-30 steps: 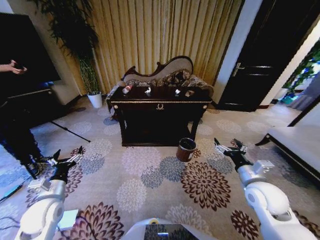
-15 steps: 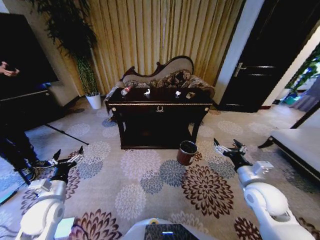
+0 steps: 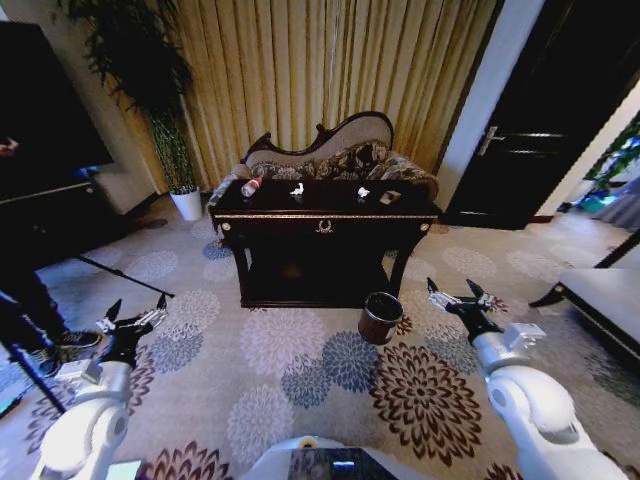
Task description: Move to the front of the table and place the trash on the table into the trash bin.
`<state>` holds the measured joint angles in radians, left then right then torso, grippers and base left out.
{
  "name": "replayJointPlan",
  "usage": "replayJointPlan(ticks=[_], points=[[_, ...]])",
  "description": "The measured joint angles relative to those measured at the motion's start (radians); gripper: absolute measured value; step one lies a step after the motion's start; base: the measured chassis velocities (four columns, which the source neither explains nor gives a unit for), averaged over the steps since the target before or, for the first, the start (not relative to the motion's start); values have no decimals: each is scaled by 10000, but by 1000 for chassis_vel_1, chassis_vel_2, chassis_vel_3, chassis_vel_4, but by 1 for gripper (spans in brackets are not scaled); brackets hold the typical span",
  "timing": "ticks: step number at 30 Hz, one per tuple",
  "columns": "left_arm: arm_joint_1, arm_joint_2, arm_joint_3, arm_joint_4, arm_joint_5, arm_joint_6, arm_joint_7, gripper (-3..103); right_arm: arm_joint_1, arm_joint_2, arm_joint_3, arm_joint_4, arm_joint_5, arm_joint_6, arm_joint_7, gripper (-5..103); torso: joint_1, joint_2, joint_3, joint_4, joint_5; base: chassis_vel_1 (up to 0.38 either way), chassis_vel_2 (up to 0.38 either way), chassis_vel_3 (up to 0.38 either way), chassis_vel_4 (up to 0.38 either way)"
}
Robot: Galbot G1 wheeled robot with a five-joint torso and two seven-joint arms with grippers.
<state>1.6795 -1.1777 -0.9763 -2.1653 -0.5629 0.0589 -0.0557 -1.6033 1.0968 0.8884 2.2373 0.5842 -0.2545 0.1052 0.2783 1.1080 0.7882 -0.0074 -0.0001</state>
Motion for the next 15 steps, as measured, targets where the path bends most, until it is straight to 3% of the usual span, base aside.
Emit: replayJointPlan(ticks=[15], points=[[-221,172,-13,-666,-263,827,-203,100,113,-325,164,481,639,-163,41,100,0,0,1,2,5,-158,163,164,-163]])
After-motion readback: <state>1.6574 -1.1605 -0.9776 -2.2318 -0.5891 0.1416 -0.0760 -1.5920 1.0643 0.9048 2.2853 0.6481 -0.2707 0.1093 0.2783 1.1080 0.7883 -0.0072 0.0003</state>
